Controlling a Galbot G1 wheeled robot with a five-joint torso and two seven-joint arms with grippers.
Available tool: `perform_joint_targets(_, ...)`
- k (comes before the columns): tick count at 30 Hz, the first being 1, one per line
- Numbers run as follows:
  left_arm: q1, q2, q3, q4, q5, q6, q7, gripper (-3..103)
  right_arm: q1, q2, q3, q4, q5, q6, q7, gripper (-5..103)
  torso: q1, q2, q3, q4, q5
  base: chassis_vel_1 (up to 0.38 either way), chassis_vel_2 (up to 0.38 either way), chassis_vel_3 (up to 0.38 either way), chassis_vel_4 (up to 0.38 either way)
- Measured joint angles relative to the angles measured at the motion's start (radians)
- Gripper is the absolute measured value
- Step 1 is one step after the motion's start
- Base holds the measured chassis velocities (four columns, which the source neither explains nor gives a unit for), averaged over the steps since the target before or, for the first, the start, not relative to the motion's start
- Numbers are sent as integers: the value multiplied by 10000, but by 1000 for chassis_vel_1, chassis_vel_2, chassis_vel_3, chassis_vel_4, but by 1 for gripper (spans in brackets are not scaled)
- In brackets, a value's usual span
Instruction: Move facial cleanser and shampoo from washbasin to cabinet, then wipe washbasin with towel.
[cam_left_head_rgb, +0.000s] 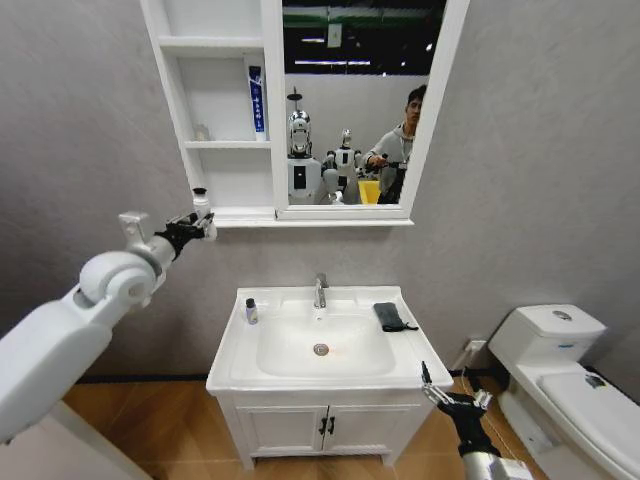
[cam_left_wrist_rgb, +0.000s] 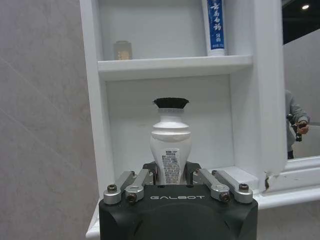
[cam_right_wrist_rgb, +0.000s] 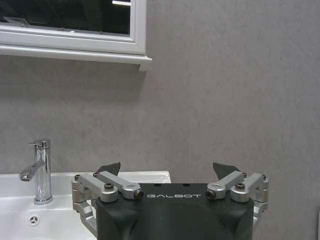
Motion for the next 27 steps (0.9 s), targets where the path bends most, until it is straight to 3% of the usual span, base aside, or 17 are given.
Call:
perform_joint_targets(4, -1070, -588, 715, 1064, 0, 169, -170, 29, 12, -22, 56, -37, 68, -9, -14, 100, 1, 0, 1, 1, 3, 0, 0, 0, 0)
perform_joint_targets(6, -1907, -1292, 1259, 2087, 68, 235, -277, 29, 7, -15, 105, -102, 121, -7, -13, 100, 1, -1, 2, 1, -1, 0, 0, 0, 0)
perform_joint_targets(7, -1907, -1292, 1259, 2087, 68, 235, -277, 29, 7, -15, 105, -102, 121, -7, -13, 100, 1, -1, 2, 1, -1, 0, 0, 0, 0)
perform_joint_targets(9, -2606, -2278, 1502, 3156, 286, 182, -366, 29, -4, 12, 129, -146, 676, 5, -32, 100, 1, 0, 1, -3, 5, 0, 0, 0, 0)
perform_joint_targets(10, -2606, -2278, 1502, 3156, 286, 182, -366, 29, -4, 12, 129, -146, 676, 5, -32, 100, 1, 0, 1, -3, 5, 0, 0, 0, 0)
perform_joint_targets(12, -2926, -2887, 1600, 3917, 619, 89, -390, 29, 20, 33, 179, -206, 1128, -51, -16, 100, 1, -1, 2, -5, 4, 0, 0, 0, 0)
perform_joint_targets(15, -3128, -3270, 1640, 4544, 904, 48, -394, 29, 41, 28, 301, -299, 1210, -49, -32, 100, 2, -1, 1, -5, 6, 0, 0, 0, 0)
perform_joint_targets(16, -3235, -3577, 1645, 5368, 1450, 17, -389, 29, 54, -15, 470, -371, 1294, -47, -56, 100, 2, -1, 1, 1, 0, 0, 0, 0, 0)
perform_joint_targets(27, -3034, -3725, 1342, 5997, 1825, -200, -135, 29, 87, -33, 492, -433, 1255, -42, -71, 100, 1, 0, -1, 1, 2, 0, 0, 0, 0)
